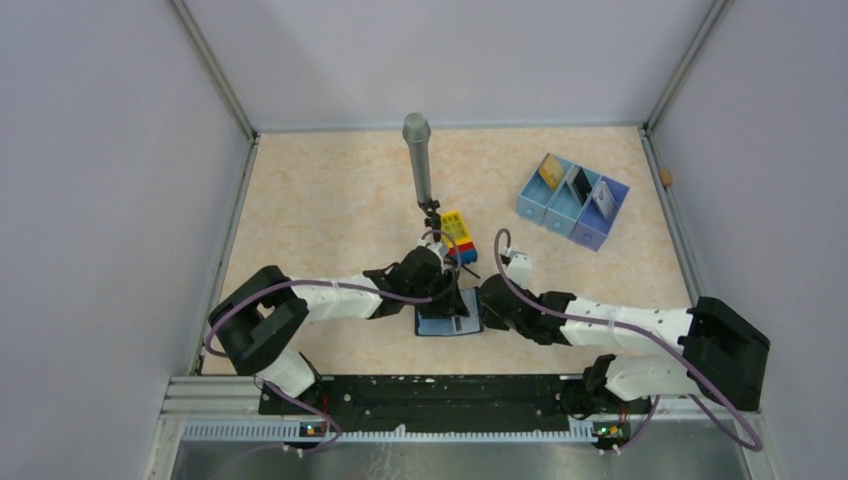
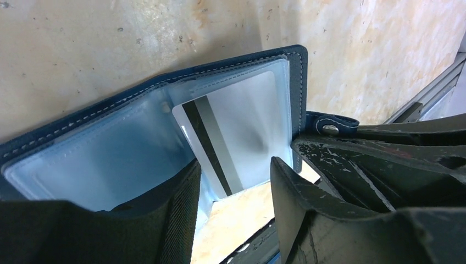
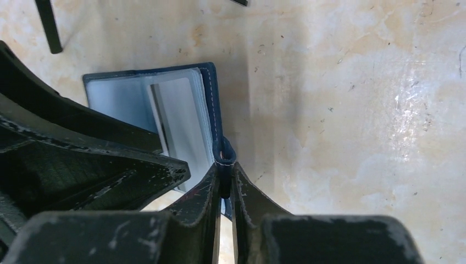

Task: Put the credit cards into the card holder
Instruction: Insert the credit card into the card holder, then pick up the credit card from the storage box.

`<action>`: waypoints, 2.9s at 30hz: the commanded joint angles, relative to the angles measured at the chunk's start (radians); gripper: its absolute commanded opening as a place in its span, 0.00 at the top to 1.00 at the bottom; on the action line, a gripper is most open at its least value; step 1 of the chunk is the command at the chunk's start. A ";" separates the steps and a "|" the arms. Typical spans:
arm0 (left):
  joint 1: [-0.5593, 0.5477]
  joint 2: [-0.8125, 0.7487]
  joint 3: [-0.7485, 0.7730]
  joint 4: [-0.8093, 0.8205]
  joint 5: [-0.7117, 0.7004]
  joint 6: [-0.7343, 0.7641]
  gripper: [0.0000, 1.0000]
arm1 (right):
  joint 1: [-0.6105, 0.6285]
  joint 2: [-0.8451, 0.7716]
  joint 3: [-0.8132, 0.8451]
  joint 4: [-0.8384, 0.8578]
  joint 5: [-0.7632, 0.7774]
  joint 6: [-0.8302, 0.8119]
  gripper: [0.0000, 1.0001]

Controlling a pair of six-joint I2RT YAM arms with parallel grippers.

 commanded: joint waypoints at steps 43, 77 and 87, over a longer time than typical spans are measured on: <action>0.320 -0.551 -0.199 -0.164 0.039 0.200 0.14 | -0.943 0.279 0.553 -0.017 0.017 -0.737 0.13; 0.399 -0.551 -0.251 -0.141 0.105 0.191 0.14 | -1.054 0.586 0.807 0.003 -0.041 -0.787 0.40; 0.402 -0.542 -0.260 -0.127 0.121 0.188 0.14 | -1.054 0.572 0.808 -0.011 -0.035 -0.792 0.52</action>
